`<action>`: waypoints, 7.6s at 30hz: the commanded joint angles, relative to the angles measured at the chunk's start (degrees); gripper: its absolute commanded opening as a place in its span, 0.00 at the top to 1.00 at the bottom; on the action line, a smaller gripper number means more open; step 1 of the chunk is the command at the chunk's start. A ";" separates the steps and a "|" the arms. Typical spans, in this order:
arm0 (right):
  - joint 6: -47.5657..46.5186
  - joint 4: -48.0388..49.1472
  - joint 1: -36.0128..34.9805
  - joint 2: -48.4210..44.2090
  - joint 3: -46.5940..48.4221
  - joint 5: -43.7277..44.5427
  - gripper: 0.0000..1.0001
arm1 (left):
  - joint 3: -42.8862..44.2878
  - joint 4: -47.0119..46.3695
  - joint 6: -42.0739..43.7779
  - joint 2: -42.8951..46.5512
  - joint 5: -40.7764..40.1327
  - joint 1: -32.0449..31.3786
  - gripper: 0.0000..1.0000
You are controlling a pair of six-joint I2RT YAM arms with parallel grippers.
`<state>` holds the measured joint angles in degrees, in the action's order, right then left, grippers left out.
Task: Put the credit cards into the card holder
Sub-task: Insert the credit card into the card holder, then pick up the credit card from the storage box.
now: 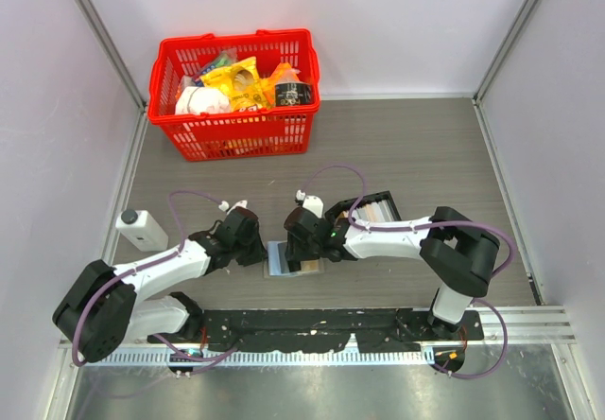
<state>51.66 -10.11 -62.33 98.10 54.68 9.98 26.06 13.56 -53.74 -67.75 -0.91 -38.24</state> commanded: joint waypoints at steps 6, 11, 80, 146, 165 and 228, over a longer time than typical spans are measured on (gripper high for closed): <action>2.23 2.40 -0.43 -0.63 0.07 -5.42 0.57 | -1.28 1.73 0.56 -0.46 -1.91 -0.08 1.00; 1.52 -1.05 0.80 -3.44 -0.97 0.20 0.57 | -1.46 1.90 0.47 -0.19 -2.26 -0.08 1.00; 1.43 23.90 4.23 -0.90 -9.15 -16.66 0.58 | -0.66 0.41 1.00 -2.48 -1.03 -0.17 1.00; -24.41 -26.72 8.27 -2.83 5.88 30.27 0.45 | 2.77 3.05 2.58 0.95 2.14 -0.17 1.00; -25.73 -28.04 8.45 -5.82 6.76 30.20 0.71 | 1.97 1.47 2.67 -0.63 2.93 -0.17 1.00; -25.91 -26.19 7.39 -5.82 6.32 30.98 0.56 | 2.59 -0.91 3.02 -5.20 4.95 -0.08 1.00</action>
<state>25.96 -35.77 -55.27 92.09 60.40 38.11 28.62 11.86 -51.90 -72.51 4.47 -38.24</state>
